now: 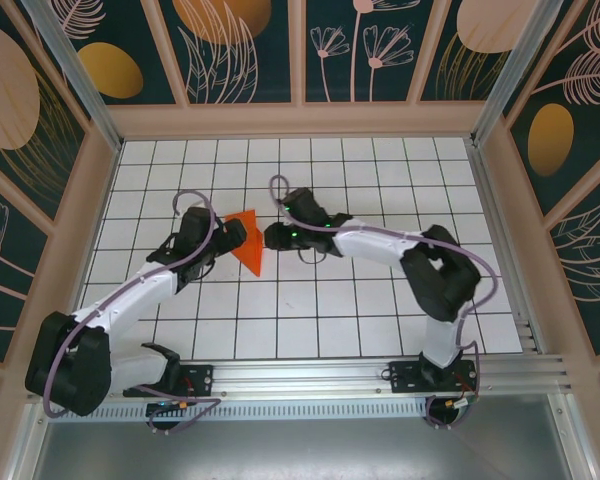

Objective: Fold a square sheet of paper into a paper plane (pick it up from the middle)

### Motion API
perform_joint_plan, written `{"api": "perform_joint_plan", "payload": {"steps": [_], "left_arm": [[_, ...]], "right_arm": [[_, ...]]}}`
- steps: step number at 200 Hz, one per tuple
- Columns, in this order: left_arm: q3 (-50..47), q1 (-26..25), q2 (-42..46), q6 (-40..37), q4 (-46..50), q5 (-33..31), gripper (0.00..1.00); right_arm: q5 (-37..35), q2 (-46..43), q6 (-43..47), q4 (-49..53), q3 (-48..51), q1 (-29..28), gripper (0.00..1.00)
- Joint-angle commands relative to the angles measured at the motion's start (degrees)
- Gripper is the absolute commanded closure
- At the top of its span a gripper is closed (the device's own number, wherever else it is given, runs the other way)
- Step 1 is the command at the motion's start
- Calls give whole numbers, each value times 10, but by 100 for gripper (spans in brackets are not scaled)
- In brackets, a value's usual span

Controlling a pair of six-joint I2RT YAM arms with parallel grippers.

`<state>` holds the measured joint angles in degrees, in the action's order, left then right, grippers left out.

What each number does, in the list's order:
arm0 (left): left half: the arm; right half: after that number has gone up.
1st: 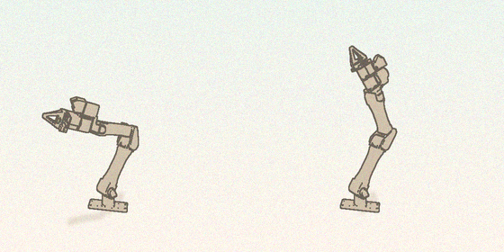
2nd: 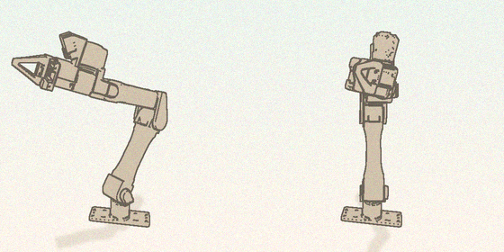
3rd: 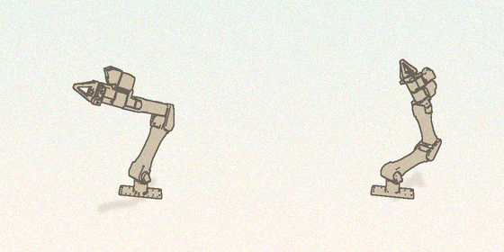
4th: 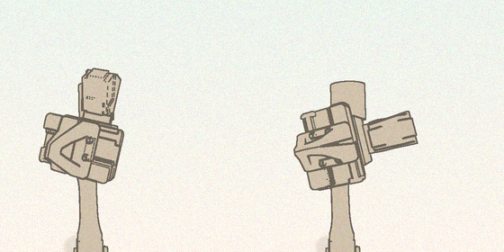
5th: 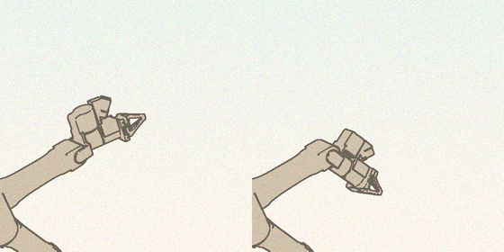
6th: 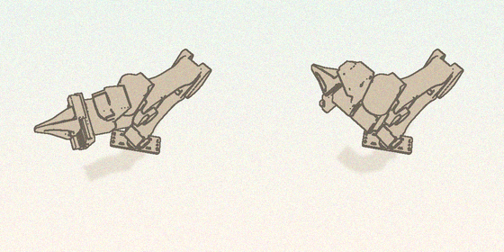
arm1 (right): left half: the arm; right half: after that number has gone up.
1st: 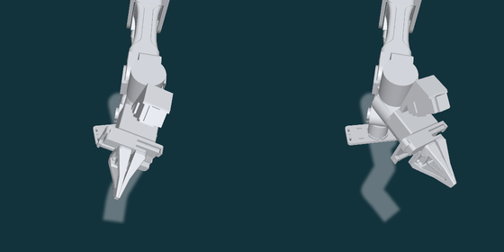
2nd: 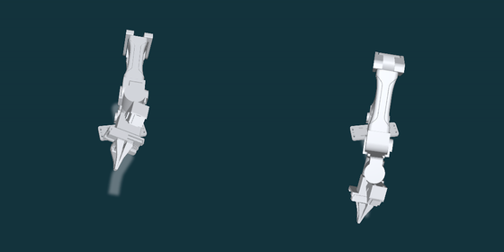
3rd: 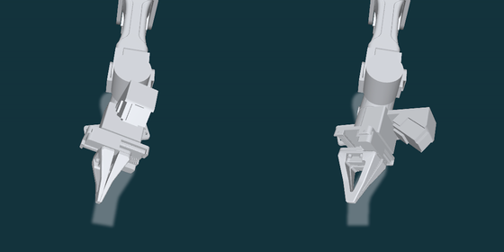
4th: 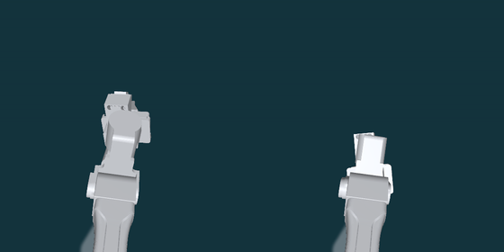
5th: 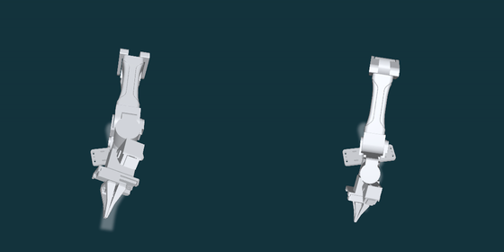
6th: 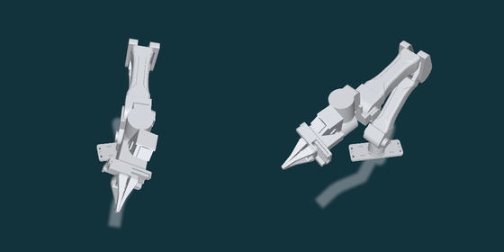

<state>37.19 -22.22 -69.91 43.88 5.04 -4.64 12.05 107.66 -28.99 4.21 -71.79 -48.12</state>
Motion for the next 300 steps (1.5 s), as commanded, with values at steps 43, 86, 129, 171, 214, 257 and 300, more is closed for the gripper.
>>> {"api": "perform_joint_plan", "payload": {"steps": [43,86,129,171,214,257,300], "left_arm": [[-69,65,36,46,-44,52,14],[-79,69,22,48,-64,71,13],[-82,69,9,45,-79,89,13],[-82,69,-2,33,-91,118,13],[-103,69,-11,32,-148,195,18],[-126,50,-34,64,-211,247,24],[-140,0,-64,118,-271,244,29]], "right_arm": [[-10,137,17,78,-148,-43,77],[-39,184,23,112,-190,-32,77],[-41,199,34,127,-185,-19,77],[-17,178,69,138,-137,-3,78],[74,77,101,80,9,33,78],[104,3,101,31,99,47,78],[107,-9,64,-9,117,58,81]]}}
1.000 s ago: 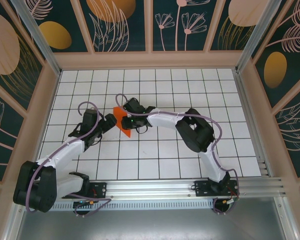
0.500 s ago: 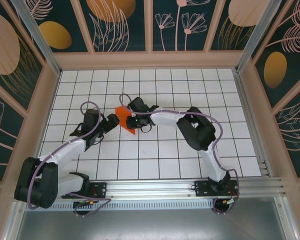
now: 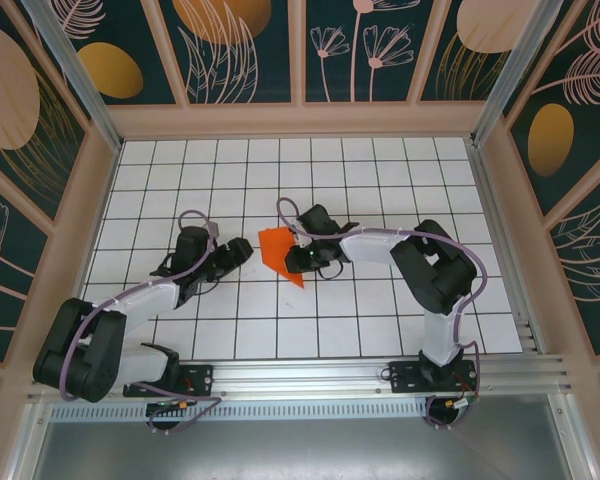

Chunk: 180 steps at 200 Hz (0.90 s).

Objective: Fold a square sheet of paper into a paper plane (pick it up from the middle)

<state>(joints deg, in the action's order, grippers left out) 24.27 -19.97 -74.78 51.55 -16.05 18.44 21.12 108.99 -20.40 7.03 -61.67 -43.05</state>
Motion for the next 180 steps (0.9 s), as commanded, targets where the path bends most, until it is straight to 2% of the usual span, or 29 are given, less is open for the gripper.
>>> {"api": "perform_joint_plan", "payload": {"steps": [1,40,75,180], "left_arm": [[-11,-23,-16,42,-61,13,29],[-12,-46,-42,57,-83,9,31],[-10,-52,-53,60,-91,11,31],[-11,-66,-77,69,-112,24,33]], "right_arm": [[16,-24,-23,-38,15,8,81],[29,-58,-50,-65,-2,12,83],[2,-32,-58,-53,-15,13,84],[-15,-1,-54,-34,-12,23,85]]}}
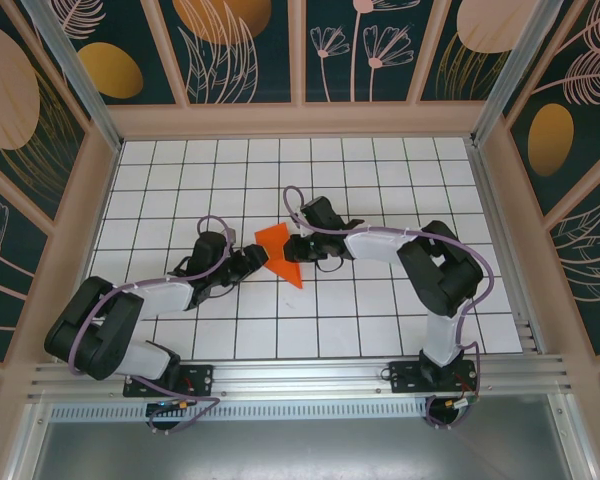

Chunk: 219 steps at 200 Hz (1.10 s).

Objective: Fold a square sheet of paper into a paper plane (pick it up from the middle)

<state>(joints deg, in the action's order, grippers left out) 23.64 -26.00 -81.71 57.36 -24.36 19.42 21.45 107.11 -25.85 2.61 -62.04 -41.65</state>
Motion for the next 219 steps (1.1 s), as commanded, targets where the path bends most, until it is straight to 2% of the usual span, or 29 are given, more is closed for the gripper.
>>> {"api": "perform_joint_plan", "payload": {"steps": [1,87,133,196,219], "left_arm": [[-4,-6,-8,12,-30,14,33],[1,-16,-36,25,-61,34,35],[20,-20,-65,26,-77,50,47],[50,-23,-104,20,-82,59,58],[54,-22,-113,20,-82,60,60]], "right_arm": [[-18,18,0,10,-8,9,85],[-10,35,-11,-8,13,24,85],[-2,34,-13,-16,23,26,85],[6,30,-11,-22,29,31,86],[9,29,-12,-23,32,33,86]]}}
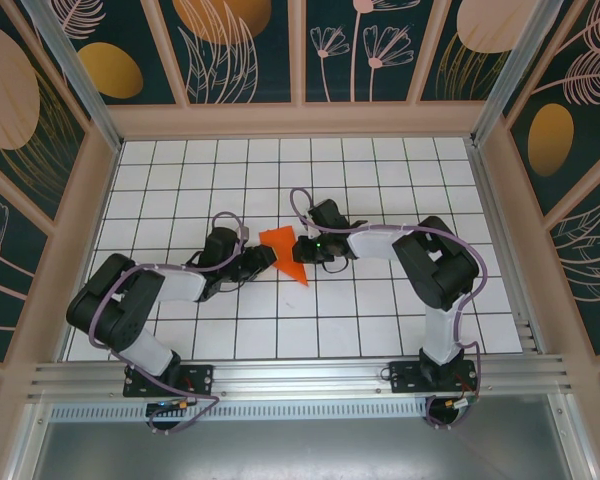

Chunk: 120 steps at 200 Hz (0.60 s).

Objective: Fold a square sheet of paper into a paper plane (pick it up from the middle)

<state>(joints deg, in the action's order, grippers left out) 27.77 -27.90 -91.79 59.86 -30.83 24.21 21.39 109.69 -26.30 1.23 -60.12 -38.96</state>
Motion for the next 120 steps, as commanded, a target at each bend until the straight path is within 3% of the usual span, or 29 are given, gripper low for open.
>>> {"api": "perform_joint_plan", "payload": {"steps": [1,60,120], "left_arm": [[13,-3,-13,-5,-16,12,59],[-5,-4,21,0,23,-39,48],[-5,-4,13,8,15,-29,44]], "right_arm": [[10,3,-7,-10,13,6,86],[9,1,-17,-22,30,14,86],[16,-2,-19,-30,35,18,87]]}}
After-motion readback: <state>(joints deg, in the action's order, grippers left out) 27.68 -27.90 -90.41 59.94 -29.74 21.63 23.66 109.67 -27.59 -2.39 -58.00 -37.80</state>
